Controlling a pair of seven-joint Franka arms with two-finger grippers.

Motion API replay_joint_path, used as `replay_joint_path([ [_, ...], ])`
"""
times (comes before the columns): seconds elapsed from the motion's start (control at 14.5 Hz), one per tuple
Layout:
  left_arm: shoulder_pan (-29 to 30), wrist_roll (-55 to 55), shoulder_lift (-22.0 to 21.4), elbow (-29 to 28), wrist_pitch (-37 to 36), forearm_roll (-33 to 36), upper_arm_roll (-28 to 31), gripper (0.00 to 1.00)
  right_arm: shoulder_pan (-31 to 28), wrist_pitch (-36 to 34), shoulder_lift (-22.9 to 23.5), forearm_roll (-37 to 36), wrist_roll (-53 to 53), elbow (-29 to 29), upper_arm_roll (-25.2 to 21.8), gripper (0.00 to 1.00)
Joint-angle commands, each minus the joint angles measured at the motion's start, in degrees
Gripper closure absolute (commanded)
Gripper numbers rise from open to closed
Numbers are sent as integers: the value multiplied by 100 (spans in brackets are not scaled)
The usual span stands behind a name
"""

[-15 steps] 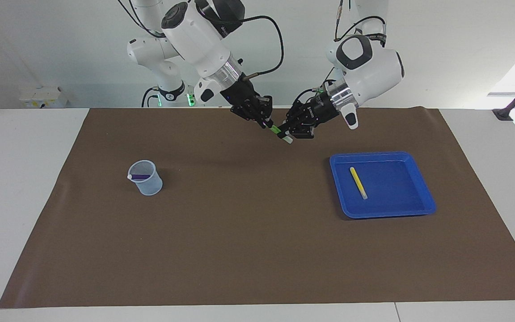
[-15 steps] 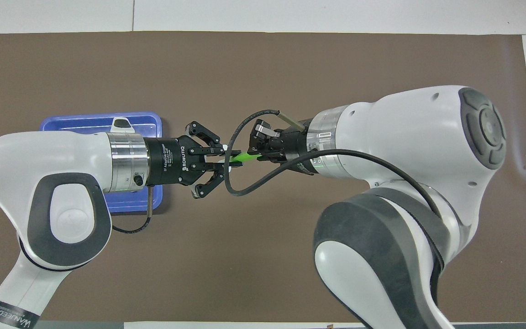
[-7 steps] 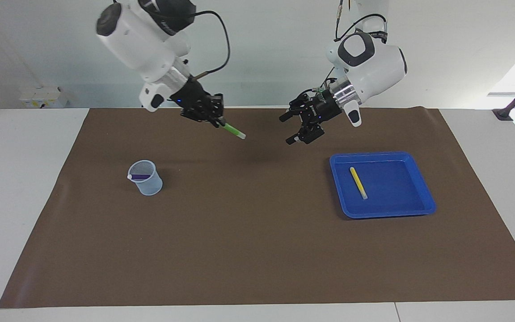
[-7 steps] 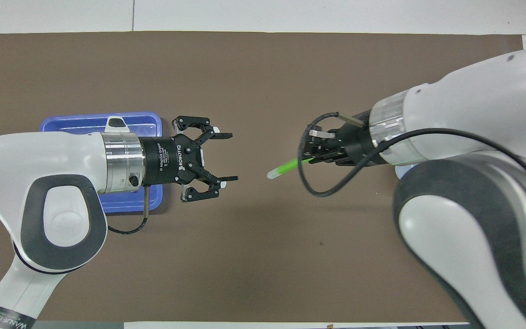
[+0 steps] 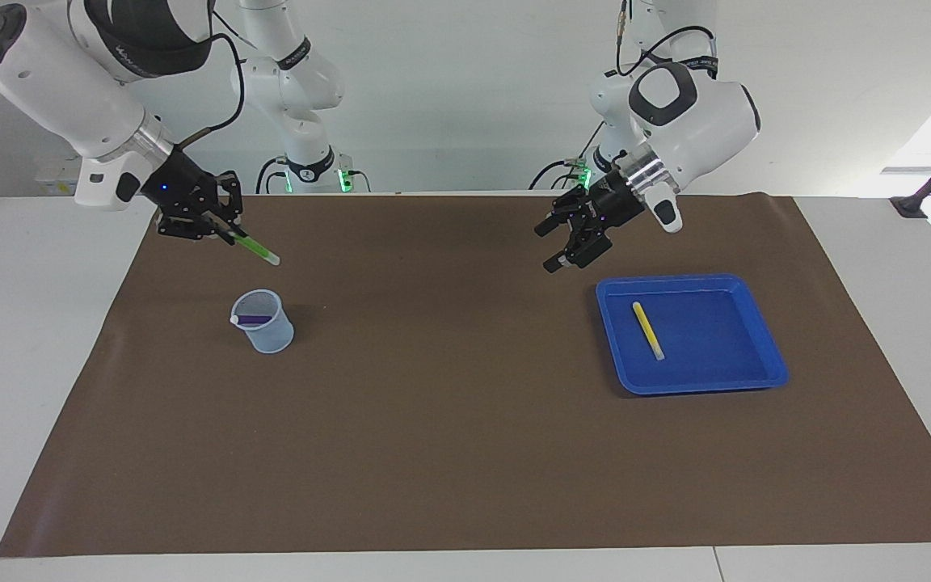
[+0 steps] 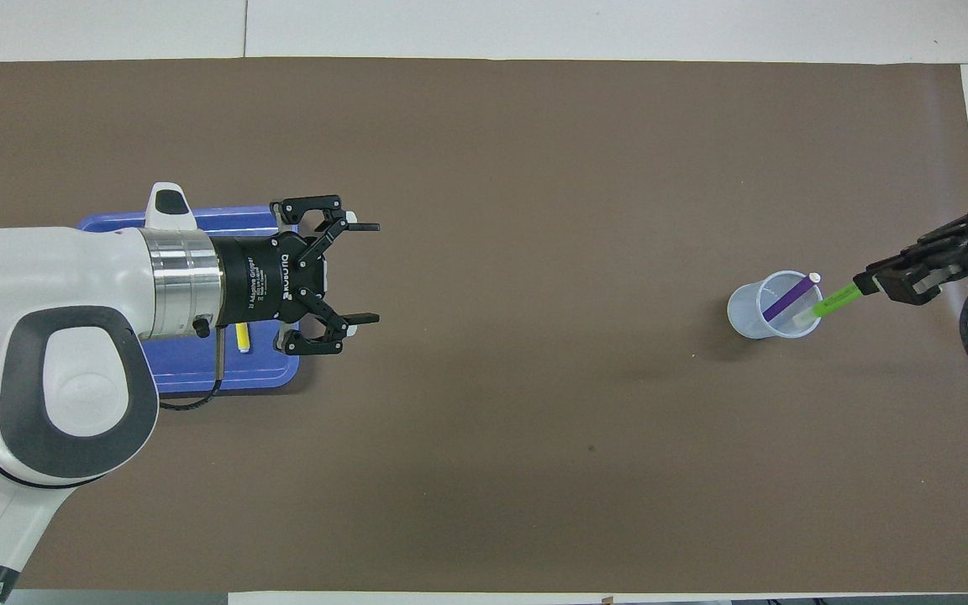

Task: Transfer and insert pens with both arms
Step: 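Carry the green pen into the cup with the right gripper, then release the green pen in the cup while the left gripper grasps the yellow pen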

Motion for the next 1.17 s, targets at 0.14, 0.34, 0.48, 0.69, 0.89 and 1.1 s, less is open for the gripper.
replay_joint_path([
  [0.14,370,1218,-85,-190,-220,1283,-2,0,-175,1448,-562,-457,-1380,-1397,86,100],
  [0.34,652,2421,81,-488,-265,2293,-2,0,-123,1848,-678,-466,-1470,-1699,94,100],
  [0.48,740,3273,222,-638,-151,2759,-2,0,-131,2137,-678,-474,-1478,-1944,103,100],
  [0.69,863,4688,730,-630,94,3812,-2,0,-131,2156,-809,-474,-1505,-2225,103,100],
  [0.89,968,5087,1319,-560,517,4868,-2,0,-114,2192,-924,-474,-1496,-2464,121,100],
  [1.1,1004,5378,1829,-427,885,5659,-2,0,-148,2200,-915,-466,-1487,-2456,121,92],
])
